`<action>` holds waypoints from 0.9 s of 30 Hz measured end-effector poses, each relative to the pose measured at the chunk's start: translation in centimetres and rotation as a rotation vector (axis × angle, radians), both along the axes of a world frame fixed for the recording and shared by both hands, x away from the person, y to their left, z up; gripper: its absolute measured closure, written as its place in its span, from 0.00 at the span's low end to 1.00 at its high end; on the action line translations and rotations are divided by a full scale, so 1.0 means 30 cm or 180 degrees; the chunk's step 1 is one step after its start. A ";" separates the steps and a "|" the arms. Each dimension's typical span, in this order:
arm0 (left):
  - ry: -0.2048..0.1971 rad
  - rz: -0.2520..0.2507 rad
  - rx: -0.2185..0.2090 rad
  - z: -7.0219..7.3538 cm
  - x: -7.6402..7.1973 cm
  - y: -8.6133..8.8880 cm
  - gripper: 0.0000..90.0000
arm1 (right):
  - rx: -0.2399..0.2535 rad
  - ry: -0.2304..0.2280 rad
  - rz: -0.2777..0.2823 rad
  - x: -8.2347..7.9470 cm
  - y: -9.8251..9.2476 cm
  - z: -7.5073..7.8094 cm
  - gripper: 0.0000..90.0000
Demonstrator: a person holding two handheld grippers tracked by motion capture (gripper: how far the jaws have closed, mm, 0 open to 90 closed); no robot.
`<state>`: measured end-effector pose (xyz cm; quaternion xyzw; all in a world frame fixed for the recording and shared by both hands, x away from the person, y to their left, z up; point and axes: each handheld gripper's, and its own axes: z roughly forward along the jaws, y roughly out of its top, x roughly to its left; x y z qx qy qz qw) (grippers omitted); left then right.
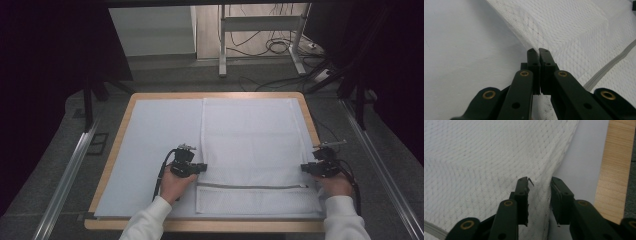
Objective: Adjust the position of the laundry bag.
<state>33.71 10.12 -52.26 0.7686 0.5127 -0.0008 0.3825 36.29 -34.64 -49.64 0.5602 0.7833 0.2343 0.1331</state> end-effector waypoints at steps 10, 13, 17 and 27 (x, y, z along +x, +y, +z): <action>-0.0031 0.0014 -0.0035 0.011 -0.003 0.004 0.99 | 0.0011 -0.0041 0.0055 -0.002 -0.001 0.002 0.95; -0.0039 0.0011 -0.0037 0.012 -0.003 0.006 0.99 | 0.0012 -0.0046 0.0059 -0.003 -0.001 0.003 0.95; -0.0034 0.0011 -0.0039 0.012 -0.002 0.008 0.99 | 0.0004 -0.0061 0.0070 -0.003 0.001 0.003 0.96; -0.0031 0.0024 -0.0048 0.014 -0.001 0.022 0.99 | 0.0016 -0.0102 0.0099 -0.007 0.010 0.007 0.96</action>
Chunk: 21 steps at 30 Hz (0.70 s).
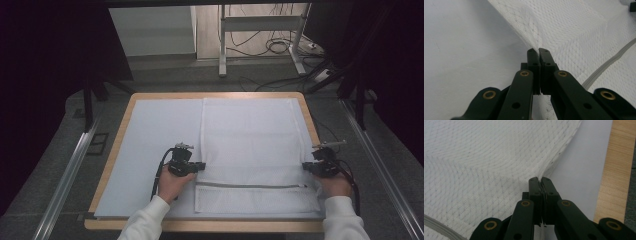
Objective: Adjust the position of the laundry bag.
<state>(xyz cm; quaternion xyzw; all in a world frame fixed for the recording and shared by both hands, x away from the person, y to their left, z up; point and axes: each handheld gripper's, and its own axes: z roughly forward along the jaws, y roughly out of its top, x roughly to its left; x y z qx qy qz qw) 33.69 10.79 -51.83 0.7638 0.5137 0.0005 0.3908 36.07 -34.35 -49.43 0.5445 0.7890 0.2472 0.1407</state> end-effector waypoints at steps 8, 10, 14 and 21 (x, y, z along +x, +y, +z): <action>0.0013 0.0014 -0.0008 0.000 -0.001 0.014 0.99 | -0.0002 -0.0049 0.0019 -0.002 0.010 0.003 0.97; 0.0012 0.0017 -0.0011 0.000 -0.001 0.018 0.99 | -0.0010 -0.0051 0.0032 -0.003 0.012 0.004 0.97; 0.0010 0.0027 -0.0010 -0.001 -0.002 0.024 0.99 | -0.0008 -0.0060 0.0043 -0.003 0.017 0.002 0.97; 0.0019 0.0034 0.0003 -0.003 -0.002 0.034 0.99 | -0.0002 -0.0065 0.0068 -0.003 0.026 0.001 0.97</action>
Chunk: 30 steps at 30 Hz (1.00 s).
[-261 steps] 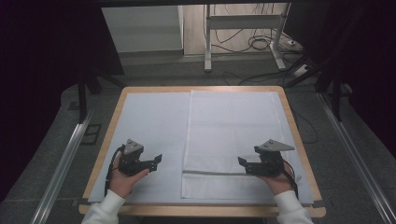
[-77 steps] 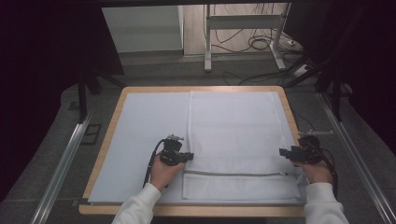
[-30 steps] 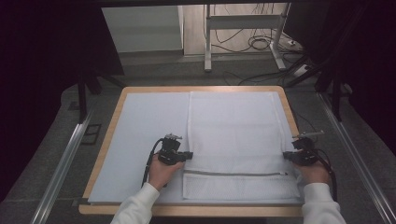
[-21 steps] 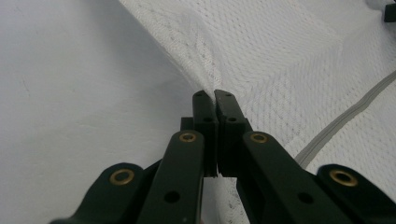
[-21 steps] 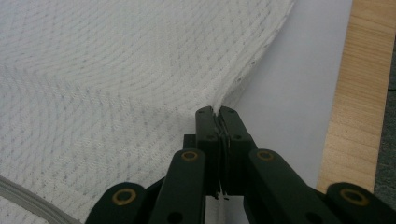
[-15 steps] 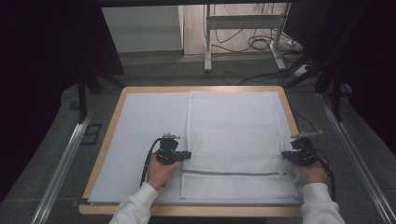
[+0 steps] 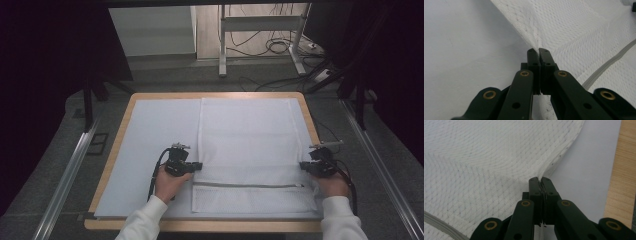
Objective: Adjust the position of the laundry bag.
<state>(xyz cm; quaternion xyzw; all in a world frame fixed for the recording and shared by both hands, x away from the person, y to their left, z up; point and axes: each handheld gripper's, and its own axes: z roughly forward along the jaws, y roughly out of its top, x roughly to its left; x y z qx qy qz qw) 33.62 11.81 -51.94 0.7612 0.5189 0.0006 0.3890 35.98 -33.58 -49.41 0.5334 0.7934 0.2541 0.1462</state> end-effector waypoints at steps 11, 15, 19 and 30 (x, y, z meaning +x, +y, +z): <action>0.0005 0.0029 0.0009 -0.004 -0.004 0.018 0.99 | -0.0002 -0.0021 0.0053 -0.001 0.016 -0.003 0.97; 0.0003 0.0047 0.0002 -0.004 -0.007 0.025 0.99 | 0.0017 -0.0023 0.0064 -0.002 0.021 -0.002 0.97; 0.0013 0.0064 -0.0002 -0.002 -0.006 0.039 0.99 | 0.0086 -0.0030 0.0094 -0.002 0.024 0.002 0.97; 0.0010 0.0078 0.0004 0.001 -0.012 0.060 0.99 | 0.0123 -0.0029 0.0129 -0.002 0.038 -0.002 0.97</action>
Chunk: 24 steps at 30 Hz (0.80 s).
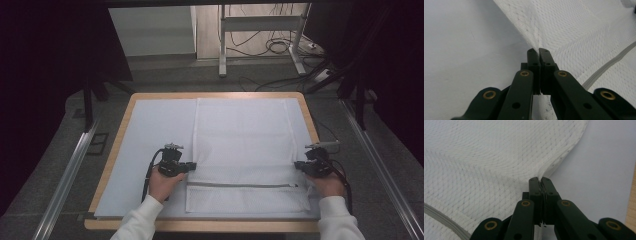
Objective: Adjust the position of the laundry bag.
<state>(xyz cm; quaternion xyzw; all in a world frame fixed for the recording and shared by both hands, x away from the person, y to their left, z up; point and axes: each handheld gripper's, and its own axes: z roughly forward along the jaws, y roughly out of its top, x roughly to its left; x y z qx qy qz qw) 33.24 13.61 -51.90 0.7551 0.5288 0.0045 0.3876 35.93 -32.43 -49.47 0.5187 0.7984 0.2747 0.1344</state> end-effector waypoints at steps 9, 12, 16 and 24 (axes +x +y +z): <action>-0.0003 0.0023 0.0000 0.002 -0.004 0.021 0.99 | 0.0050 -0.0003 0.0038 -0.001 0.015 0.000 0.97; -0.0007 0.0040 0.0001 0.004 -0.006 0.031 0.99 | 0.0048 -0.0004 0.0054 0.000 0.022 -0.002 0.97; -0.0011 0.0053 0.0008 0.005 -0.007 0.045 0.99 | 0.0042 -0.0006 0.0084 0.000 0.035 -0.003 0.97; -0.0017 0.0069 0.0027 0.005 -0.008 0.067 0.99 | 0.0015 -0.0024 0.0129 0.001 0.063 -0.007 0.97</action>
